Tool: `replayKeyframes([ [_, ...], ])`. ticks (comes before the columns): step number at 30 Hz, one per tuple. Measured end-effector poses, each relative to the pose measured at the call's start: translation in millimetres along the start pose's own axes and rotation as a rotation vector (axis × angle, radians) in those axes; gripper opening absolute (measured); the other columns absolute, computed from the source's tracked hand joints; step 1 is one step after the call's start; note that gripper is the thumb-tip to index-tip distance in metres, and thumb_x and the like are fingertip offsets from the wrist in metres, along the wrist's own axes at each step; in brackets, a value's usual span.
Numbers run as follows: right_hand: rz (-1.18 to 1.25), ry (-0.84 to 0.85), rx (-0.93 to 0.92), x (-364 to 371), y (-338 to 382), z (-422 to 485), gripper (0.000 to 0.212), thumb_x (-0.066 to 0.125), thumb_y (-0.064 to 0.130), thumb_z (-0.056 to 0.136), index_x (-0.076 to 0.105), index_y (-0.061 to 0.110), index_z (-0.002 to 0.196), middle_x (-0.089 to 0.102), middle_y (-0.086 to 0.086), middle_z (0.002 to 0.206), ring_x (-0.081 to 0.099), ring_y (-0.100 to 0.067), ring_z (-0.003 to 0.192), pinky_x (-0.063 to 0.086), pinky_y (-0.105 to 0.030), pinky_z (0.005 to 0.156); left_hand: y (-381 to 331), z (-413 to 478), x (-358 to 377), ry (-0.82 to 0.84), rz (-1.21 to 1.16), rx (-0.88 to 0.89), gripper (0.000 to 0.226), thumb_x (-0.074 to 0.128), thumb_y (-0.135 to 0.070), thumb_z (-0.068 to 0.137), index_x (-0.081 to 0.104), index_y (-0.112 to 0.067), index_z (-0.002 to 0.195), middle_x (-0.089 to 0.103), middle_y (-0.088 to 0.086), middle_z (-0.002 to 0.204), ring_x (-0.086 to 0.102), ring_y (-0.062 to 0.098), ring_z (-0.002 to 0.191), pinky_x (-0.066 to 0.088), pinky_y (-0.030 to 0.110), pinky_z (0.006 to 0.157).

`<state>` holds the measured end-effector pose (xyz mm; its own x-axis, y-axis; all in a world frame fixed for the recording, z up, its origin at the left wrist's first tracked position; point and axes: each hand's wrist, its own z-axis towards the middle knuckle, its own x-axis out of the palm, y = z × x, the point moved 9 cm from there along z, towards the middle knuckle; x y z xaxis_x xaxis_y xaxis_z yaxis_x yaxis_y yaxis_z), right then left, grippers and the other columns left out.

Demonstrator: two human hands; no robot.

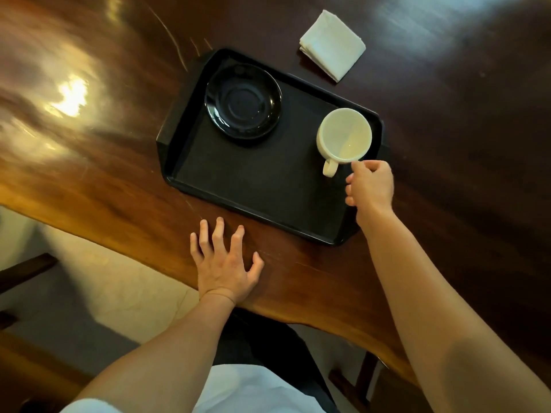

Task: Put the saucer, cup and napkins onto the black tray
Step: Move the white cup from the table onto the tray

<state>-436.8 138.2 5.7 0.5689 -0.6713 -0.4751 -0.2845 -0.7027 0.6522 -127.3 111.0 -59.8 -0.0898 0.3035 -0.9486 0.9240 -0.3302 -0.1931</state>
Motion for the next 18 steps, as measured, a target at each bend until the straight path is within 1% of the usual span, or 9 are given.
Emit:
replayKeyframes([
  [2, -0.087, -0.107, -0.178, -15, 33, 1, 0.022, 0.056, 0.021, 0.099, 0.056, 0.018, 0.121, 0.063, 0.001, 0.099, 0.062, -0.012, 0.082, 0.057, -0.031, 0.068, 0, 0, 1, 0.014, 0.006, -0.005, 0.065, 0.053, -0.063, 0.079, 0.052, -0.027, 0.133, 0.037, 0.016, 0.153, 0.024, 0.042, 0.146, 0.012, 0.061, 0.118],
  [4, -0.124, -0.109, -0.331, -11, 69, -1, 0.016, 0.055, 0.018, 0.099, 0.058, 0.019, 0.114, 0.060, 0.006, 0.094, 0.064, -0.012, 0.090, 0.058, -0.030, 0.078, 1, 0, 2, 0.025, 0.010, -0.008, 0.066, 0.054, -0.064, 0.079, 0.053, -0.027, 0.134, 0.038, 0.016, 0.153, 0.024, 0.042, 0.146, 0.011, 0.061, 0.118],
  [7, -0.150, -0.035, -0.456, 14, 108, 3, 0.009, 0.054, 0.021, 0.097, 0.057, 0.029, 0.096, 0.068, -0.001, 0.098, 0.069, -0.024, 0.094, 0.061, -0.044, 0.084, 0, 0, 1, 0.013, 0.000, 0.003, 0.065, 0.054, -0.063, 0.079, 0.053, -0.027, 0.133, 0.037, 0.016, 0.152, 0.024, 0.043, 0.145, 0.012, 0.062, 0.118],
  [8, -0.171, -0.024, -0.478, 24, 117, 7, 0.009, 0.054, 0.021, 0.097, 0.057, 0.030, 0.094, 0.069, -0.003, 0.099, 0.070, -0.025, 0.094, 0.061, -0.046, 0.085, 0, 0, 1, 0.013, -0.002, 0.008, 0.066, 0.054, -0.063, 0.079, 0.052, -0.027, 0.133, 0.036, 0.016, 0.152, 0.024, 0.043, 0.145, 0.012, 0.062, 0.118],
  [10, -0.226, -0.029, -0.504, 42, 135, 20, 0.010, 0.053, 0.020, 0.098, 0.059, 0.027, 0.095, 0.069, -0.003, 0.101, 0.070, -0.022, 0.093, 0.062, -0.043, 0.082, 1, 1, 2, 0.024, -0.001, 0.005, 0.066, 0.054, -0.064, 0.079, 0.052, -0.027, 0.134, 0.035, 0.015, 0.152, 0.023, 0.043, 0.146, 0.011, 0.061, 0.118],
  [11, -0.236, -0.029, -0.495, 50, 143, 30, 0.010, 0.052, 0.018, 0.099, 0.060, 0.024, 0.097, 0.069, -0.005, 0.101, 0.070, -0.021, 0.090, 0.063, -0.038, 0.077, 1, 1, 3, 0.031, 0.003, 0.001, 0.067, 0.054, -0.064, 0.079, 0.053, -0.027, 0.134, 0.035, 0.016, 0.152, 0.023, 0.043, 0.146, 0.009, 0.061, 0.118],
  [13, -0.214, -0.008, -0.403, 66, 154, 53, 0.012, 0.051, 0.015, 0.101, 0.063, 0.015, 0.105, 0.070, -0.008, 0.097, 0.073, -0.018, 0.076, 0.064, -0.030, 0.067, 2, 1, 5, 0.043, 0.008, -0.002, 0.068, 0.054, -0.065, 0.078, 0.055, -0.026, 0.134, 0.037, 0.017, 0.153, 0.023, 0.044, 0.146, 0.007, 0.060, 0.118],
  [15, -0.219, 0.010, -0.272, 77, 158, 77, 0.020, 0.054, 0.013, 0.101, 0.059, 0.009, 0.120, 0.069, -0.008, 0.101, 0.073, -0.016, 0.067, 0.064, -0.027, 0.065, 1, 2, 5, 0.046, 0.006, 0.000, 0.068, 0.054, -0.065, 0.078, 0.058, -0.025, 0.133, 0.038, 0.018, 0.152, 0.024, 0.044, 0.145, 0.006, 0.060, 0.119],
  [18, -0.307, -0.003, -0.141, 88, 161, 99, 0.036, 0.058, 0.013, 0.100, 0.049, 0.013, 0.135, 0.057, -0.007, 0.119, 0.068, -0.020, 0.076, 0.060, -0.019, 0.053, 2, 2, 5, 0.034, -0.002, 0.005, 0.068, 0.057, -0.064, 0.077, 0.059, -0.024, 0.132, 0.039, 0.018, 0.152, 0.024, 0.045, 0.145, 0.005, 0.060, 0.119],
])
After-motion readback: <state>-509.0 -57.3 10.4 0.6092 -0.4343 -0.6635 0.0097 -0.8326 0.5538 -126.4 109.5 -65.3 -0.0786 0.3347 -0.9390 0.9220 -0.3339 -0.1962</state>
